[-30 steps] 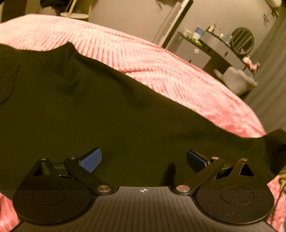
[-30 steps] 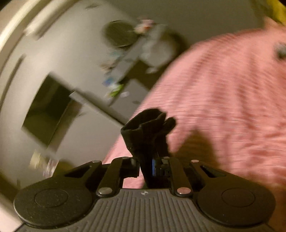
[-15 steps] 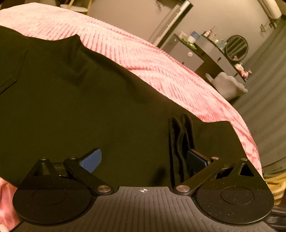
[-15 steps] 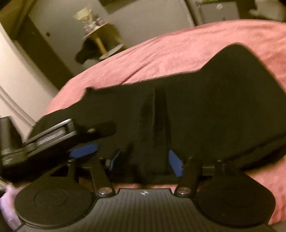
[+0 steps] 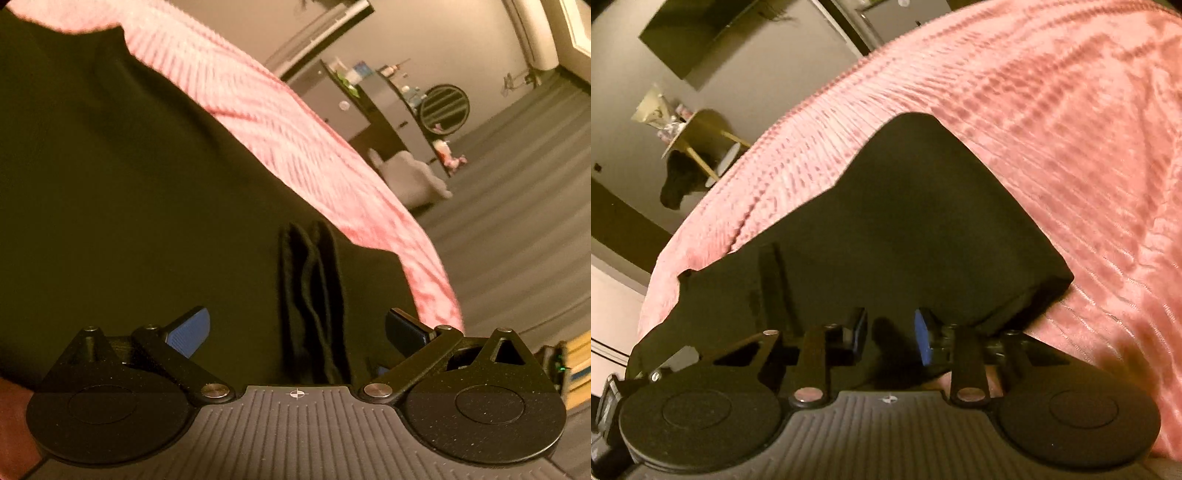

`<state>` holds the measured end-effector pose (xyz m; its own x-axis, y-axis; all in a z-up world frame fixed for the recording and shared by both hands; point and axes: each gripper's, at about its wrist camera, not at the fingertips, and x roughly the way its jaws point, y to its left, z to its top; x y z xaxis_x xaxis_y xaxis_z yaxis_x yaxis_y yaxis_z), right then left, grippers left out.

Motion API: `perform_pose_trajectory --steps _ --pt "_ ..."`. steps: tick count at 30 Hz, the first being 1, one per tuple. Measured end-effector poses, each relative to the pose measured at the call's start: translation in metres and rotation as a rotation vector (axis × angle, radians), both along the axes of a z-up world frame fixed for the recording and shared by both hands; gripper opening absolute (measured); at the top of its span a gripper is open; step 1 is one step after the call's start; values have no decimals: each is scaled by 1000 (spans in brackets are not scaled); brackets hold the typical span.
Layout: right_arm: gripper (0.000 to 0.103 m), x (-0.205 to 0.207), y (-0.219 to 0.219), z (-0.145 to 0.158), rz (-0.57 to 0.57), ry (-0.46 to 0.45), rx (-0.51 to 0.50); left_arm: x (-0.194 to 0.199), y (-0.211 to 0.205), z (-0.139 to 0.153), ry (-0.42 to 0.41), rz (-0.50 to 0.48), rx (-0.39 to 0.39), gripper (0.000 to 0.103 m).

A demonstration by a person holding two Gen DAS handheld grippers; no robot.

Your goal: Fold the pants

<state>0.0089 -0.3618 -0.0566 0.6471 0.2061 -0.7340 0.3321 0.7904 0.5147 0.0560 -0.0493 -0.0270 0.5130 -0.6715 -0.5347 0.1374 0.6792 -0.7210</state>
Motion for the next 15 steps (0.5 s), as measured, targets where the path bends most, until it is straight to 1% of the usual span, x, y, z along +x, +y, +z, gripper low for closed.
perform_pose_trajectory --steps 4,6,8,9,11,12,14,15 --pt "27 -9 -3 -7 -2 -7 30 6 -11 -4 2 -4 -13 103" --pt "31 -10 -3 -8 3 -12 36 9 -20 -5 0 -20 -17 103" --pt "46 0 0 -11 29 -25 37 11 -28 -7 5 -27 -22 103" --pt "49 1 4 -11 45 -32 30 11 -33 -8 1 -32 -25 103" --pt "63 2 9 -10 70 -43 15 12 -43 -9 1 -49 -33 103" --pt "66 3 12 -10 81 -50 12 12 -47 -9 -3 -54 -30 103" --pt "80 5 17 -10 105 -62 5 12 -55 -9 -16 -63 -1 103" --pt "80 5 19 -9 112 -66 -3 12 -56 -8 -26 -63 10 103"
